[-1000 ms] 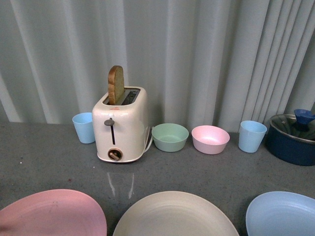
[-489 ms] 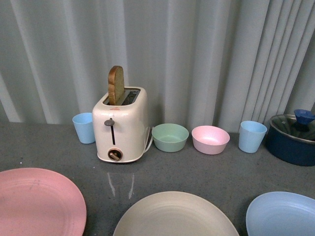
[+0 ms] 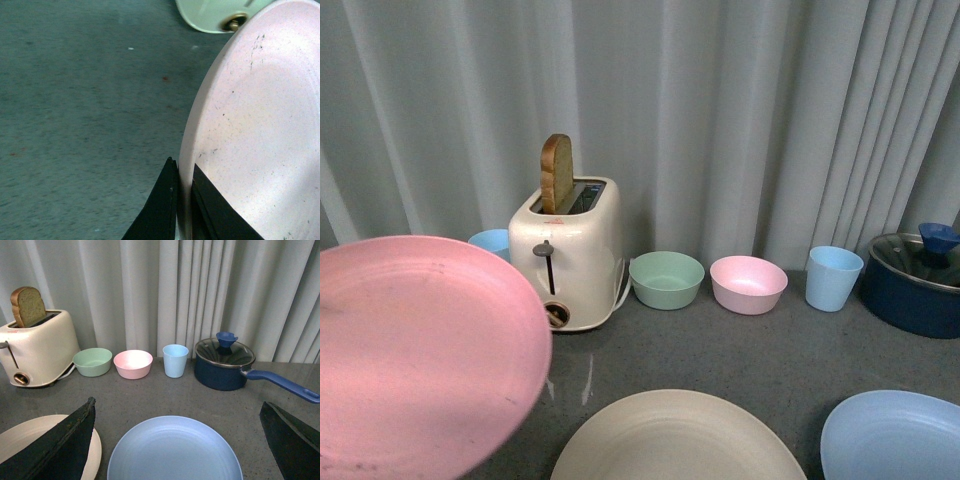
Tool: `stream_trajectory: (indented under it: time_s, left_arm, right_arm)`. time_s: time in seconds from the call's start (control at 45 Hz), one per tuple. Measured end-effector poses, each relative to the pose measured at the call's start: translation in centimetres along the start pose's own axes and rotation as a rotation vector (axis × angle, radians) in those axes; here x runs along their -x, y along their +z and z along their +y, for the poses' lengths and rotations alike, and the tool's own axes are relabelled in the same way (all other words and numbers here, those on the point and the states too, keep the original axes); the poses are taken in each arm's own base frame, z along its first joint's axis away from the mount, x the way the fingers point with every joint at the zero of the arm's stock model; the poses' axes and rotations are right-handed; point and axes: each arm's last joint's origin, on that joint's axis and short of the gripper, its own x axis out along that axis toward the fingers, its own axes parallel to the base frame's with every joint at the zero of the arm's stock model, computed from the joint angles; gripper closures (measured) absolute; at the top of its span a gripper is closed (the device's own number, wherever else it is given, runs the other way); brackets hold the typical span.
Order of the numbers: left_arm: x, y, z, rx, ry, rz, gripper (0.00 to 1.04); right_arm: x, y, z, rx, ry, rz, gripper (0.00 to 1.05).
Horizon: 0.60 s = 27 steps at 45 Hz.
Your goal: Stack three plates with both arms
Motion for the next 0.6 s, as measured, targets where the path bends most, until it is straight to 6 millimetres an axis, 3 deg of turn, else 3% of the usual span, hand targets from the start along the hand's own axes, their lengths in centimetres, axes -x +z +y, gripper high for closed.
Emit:
stream_trajectory:
  time_s: [0.2,0.311,0.444,0.6]
  left_arm:
    - [-2.8,-0.6,-6.5,0.014,-0.19,0.043,1.01]
    - [-4.2,-0.6,-8.4,0.016,-0.222,0.054,1.01]
    - [-7.2,-1.1,-11.1,0.054,-0.246,0.085,1.01]
    - [-9.6,-1.7,-12.9,0.088,-0.246,0.115,1.01]
  right_arm:
    - [0.0,0.0,0.0,0.0,0.0,0.0,0.07]
    - [0.0,0.0,0.0,0.0,0.0,0.0,0.07]
    - [0.0,0.0,0.0,0.0,0.0,0.0,0.07]
    - [0.0,0.0,0.0,0.0,0.0,0.0,0.07]
